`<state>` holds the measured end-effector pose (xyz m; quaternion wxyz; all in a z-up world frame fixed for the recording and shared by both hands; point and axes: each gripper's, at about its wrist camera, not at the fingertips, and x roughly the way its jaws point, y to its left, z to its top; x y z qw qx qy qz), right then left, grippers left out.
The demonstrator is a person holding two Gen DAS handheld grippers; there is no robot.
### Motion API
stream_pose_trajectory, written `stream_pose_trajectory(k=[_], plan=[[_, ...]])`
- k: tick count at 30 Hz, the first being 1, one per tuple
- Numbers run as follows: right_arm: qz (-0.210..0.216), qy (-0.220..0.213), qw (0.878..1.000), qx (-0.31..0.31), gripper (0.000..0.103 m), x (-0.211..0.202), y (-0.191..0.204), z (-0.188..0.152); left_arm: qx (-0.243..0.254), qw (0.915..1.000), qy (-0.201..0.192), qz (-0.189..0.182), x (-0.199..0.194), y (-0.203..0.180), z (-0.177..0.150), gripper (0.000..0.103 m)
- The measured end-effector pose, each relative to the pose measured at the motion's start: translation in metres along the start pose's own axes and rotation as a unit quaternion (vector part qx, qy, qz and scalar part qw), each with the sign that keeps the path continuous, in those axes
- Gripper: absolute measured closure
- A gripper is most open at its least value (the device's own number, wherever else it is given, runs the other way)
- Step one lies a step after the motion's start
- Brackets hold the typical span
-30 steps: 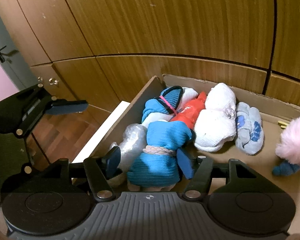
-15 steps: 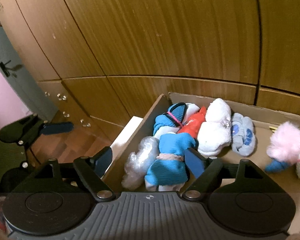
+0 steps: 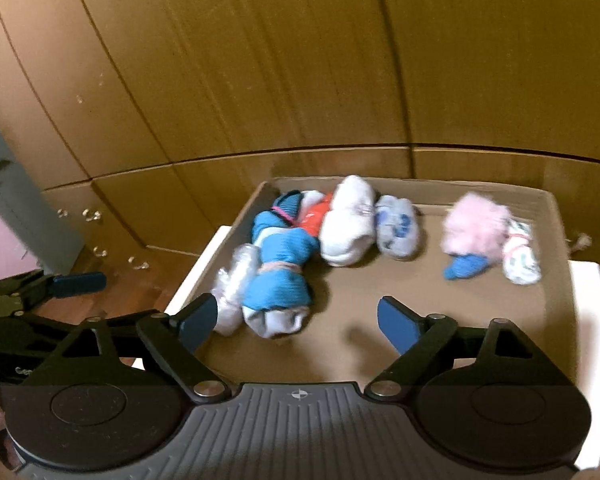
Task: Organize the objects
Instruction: 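Open both tools to release the items in the tray, then withdraw both tools from the tray back over the pile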
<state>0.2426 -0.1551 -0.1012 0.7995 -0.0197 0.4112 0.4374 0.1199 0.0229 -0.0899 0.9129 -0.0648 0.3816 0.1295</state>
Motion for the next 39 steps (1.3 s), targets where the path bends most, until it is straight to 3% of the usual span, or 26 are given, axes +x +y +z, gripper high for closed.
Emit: stream_pose_trajectory(k=[22,30,36,39], plan=[[-0.051,-0.051,0.997,-0.005,0.001,-0.074,-0.017,-0.065,0.013,0.9996,-0.012,0.021,-0.016,-0.044,-0.045,0.002],[-0.074,-0.072,0.995,0.002,0.001,-0.094,-0.023,-0.110,0.008,0.9987,-0.047,0.018,-0.037,-0.047,-0.088,0.002],[-0.058,-0.097,0.994,0.004,0.001,-0.098,-0.022,-0.161,0.011,0.9961,-0.087,0.001,-0.053,-0.047,-0.133,0.002],[-0.061,-0.101,0.993,-0.004,0.001,-0.093,-0.016,-0.179,0.005,0.9962,-0.087,0.008,-0.054,-0.045,-0.145,0.002]])
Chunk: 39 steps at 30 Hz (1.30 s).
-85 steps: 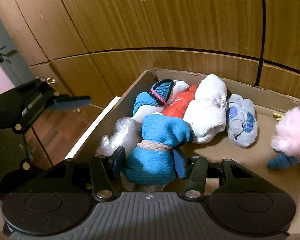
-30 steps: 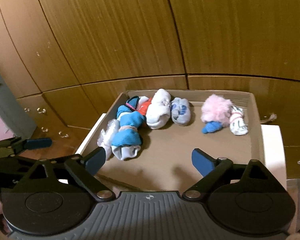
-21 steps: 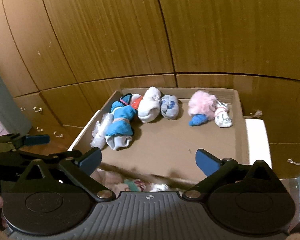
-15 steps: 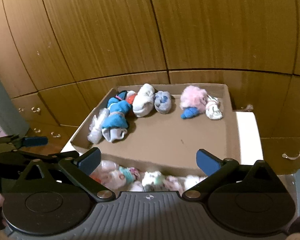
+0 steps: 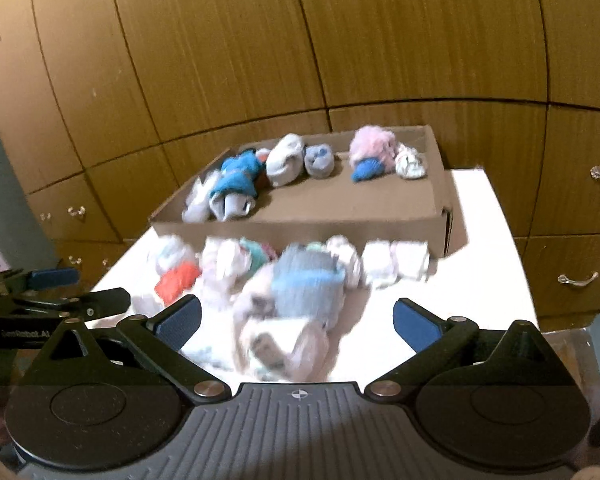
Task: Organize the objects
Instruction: 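Withdraw both tools from the tray back over the pile, then grasp the teal-and-white fuzzy bundle with the left tool while the right tool grasps the white sock pair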
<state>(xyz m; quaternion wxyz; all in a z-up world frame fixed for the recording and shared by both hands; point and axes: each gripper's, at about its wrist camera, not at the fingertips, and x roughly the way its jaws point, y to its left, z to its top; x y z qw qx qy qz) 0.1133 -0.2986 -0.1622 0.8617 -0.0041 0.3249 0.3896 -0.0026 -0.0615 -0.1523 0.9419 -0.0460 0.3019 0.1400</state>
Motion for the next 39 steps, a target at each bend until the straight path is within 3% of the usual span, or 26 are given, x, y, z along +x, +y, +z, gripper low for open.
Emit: stream_pose_trajectory(k=[5,13,19,30,39], plan=[[0.000,-0.003,1.000,-0.008,0.001,0.011,0.022,-0.013,-0.018,0.9996,0.013,0.018,0.003,0.016,-0.007,0.002],[-0.032,0.000,0.999,-0.040,0.002,0.033,0.050,-0.022,-0.023,0.9997,0.011,0.000,0.004,0.022,-0.011,0.002],[-0.033,0.001,0.999,-0.040,0.013,0.017,0.034,-0.027,-0.002,0.9988,0.016,-0.045,0.011,0.001,-0.012,0.002],[-0.014,-0.001,0.999,-0.044,0.013,-0.016,0.003,-0.040,0.024,0.9927,0.049,-0.107,0.032,-0.045,-0.013,0.004],[-0.002,-0.003,0.998,-0.060,0.011,-0.016,-0.001,-0.042,0.026,0.9931,0.056,-0.100,0.046,-0.061,-0.010,0.006]])
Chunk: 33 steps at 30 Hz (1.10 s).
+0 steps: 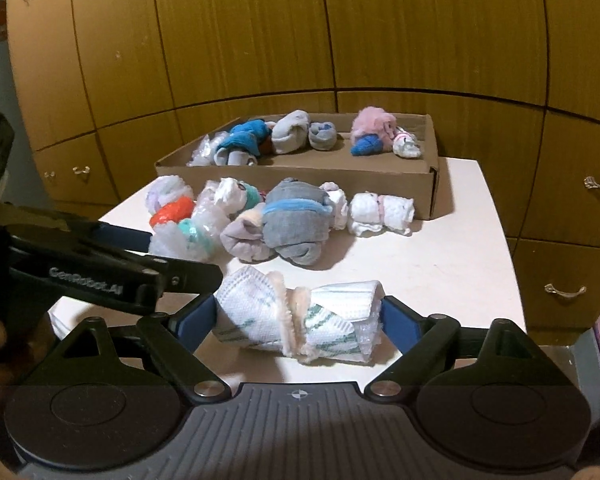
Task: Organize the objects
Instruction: 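Grasp the teal-and-white fuzzy bundle with the left tool while the right tool grasps the white sock pair, then carry both items into the tray and open both tools to release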
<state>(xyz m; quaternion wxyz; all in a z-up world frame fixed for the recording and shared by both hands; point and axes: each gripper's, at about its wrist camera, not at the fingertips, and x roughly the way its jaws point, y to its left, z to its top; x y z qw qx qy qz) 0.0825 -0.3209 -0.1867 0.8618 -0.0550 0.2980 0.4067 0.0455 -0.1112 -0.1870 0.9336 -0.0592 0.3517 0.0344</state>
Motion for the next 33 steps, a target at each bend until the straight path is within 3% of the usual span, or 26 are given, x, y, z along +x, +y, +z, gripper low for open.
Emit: stream_pose_trajectory(k=[2,8,9,14,24,33], plan=[[0.002,0.001,1.000,0.001,0.010,0.001,-0.001,0.000,-0.010,0.9999,0.006,-0.004,0.004,0.001,0.001,0.011],[-0.004,0.000,1.000,-0.018,0.011,0.002,0.001,-0.001,-0.012,0.9999,0.001,0.001,0.003,-0.001,0.001,0.046],[-0.004,-0.001,1.000,-0.018,0.011,0.002,0.001,-0.001,-0.012,0.9999,0.001,0.000,0.002,-0.001,0.002,0.057],[-0.005,-0.010,1.000,-0.016,0.016,-0.001,-0.002,-0.001,-0.010,0.9999,0.000,-0.006,-0.004,-0.001,0.002,0.061],[0.002,-0.038,0.999,-0.028,0.017,-0.022,-0.008,0.019,0.001,0.9999,-0.016,0.003,-0.031,0.001,0.011,0.061],[0.024,-0.069,0.994,-0.082,0.017,-0.031,-0.019,0.087,0.003,0.9994,-0.035,0.003,-0.033,0.009,0.080,0.061]])
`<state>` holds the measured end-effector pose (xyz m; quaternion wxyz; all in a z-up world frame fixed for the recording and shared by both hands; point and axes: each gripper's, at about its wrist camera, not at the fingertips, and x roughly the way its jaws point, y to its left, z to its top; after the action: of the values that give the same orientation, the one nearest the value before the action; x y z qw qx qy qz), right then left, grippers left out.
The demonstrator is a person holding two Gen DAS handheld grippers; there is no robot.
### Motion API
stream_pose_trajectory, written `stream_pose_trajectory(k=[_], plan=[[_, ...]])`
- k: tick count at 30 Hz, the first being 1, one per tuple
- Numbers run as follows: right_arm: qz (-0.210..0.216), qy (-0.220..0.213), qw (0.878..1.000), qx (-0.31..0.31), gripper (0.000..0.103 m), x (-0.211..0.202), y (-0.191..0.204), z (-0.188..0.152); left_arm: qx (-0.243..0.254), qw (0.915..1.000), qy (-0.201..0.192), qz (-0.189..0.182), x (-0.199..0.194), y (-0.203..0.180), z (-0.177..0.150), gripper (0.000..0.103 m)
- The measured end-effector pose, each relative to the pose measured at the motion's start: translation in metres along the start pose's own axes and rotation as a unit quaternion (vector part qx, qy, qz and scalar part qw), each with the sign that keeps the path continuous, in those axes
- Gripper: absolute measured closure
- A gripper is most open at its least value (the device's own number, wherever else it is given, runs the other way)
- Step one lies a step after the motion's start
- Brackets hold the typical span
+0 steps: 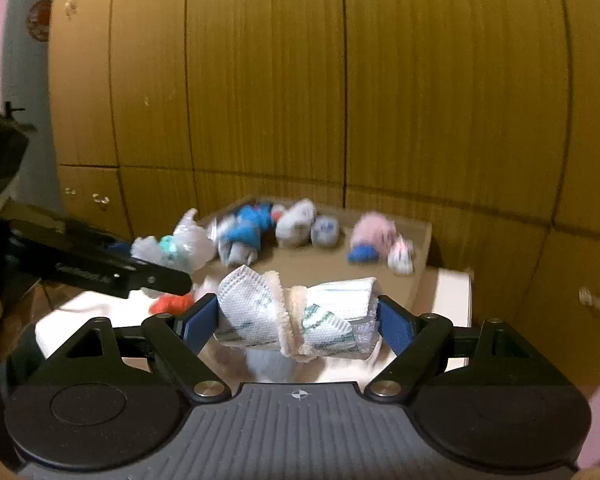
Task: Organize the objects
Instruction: 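Carry both items into the tray and open both tools to release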
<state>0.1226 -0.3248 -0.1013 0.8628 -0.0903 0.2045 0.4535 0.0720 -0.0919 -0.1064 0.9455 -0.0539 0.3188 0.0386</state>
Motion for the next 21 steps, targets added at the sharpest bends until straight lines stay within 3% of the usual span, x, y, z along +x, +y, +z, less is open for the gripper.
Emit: stream_pose_trajectory(k=[3,10,17,21], plan=[[0.028,-0.007,0.999,-0.029,0.016,0.014,-0.014,0.030,0.011,0.9999,0.000,0.008,0.018,0.004,0.029,0.061],[0.087,0.032,0.993,-0.078,0.016,0.090,-0.038,0.077,0.010,0.9970,0.066,0.040,0.096,0.023,0.066,0.061],[0.115,0.104,0.969,-0.190,0.017,0.171,-0.035,0.077,0.051,0.9901,0.111,0.069,0.146,0.035,0.062,0.062],[0.126,0.148,0.953,-0.233,0.017,0.201,-0.037,0.068,0.058,0.9908,0.111,0.052,0.149,0.034,0.065,0.062]])
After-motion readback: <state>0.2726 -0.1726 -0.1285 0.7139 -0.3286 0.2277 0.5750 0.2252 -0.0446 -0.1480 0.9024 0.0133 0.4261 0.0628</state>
